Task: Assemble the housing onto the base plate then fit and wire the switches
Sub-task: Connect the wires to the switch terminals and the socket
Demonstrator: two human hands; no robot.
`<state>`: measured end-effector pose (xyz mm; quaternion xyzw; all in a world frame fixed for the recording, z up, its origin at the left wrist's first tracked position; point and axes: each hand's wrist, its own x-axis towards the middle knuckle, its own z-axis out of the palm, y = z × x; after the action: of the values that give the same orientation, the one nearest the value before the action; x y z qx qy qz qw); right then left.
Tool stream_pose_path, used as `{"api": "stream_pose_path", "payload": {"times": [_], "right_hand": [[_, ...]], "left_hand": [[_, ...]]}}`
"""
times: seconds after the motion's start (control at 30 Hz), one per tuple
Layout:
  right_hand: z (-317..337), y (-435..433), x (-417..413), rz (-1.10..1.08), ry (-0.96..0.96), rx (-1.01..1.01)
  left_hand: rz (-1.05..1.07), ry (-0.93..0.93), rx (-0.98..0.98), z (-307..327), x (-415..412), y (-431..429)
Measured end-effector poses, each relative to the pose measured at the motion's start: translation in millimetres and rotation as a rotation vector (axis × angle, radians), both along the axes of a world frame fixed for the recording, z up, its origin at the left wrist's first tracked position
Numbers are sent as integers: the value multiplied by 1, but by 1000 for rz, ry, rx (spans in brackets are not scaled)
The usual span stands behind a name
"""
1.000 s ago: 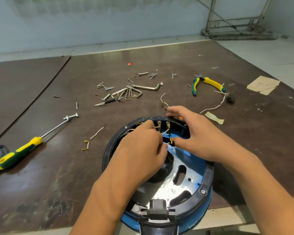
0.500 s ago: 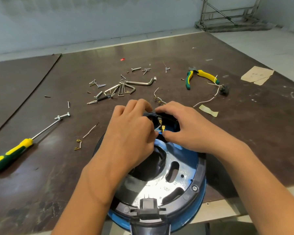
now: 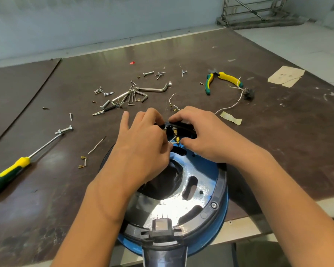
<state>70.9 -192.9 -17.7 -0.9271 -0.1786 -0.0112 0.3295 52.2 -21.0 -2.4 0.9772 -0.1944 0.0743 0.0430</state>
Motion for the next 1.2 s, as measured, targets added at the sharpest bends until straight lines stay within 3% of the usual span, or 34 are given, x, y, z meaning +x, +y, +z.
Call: {"api": "stream_pose_path", "payload": {"times": [1.2], "right_hand": [[0, 7, 9, -38, -108, -92]], "left_hand": [[1, -58, -56, -8, 13, -2]]}}
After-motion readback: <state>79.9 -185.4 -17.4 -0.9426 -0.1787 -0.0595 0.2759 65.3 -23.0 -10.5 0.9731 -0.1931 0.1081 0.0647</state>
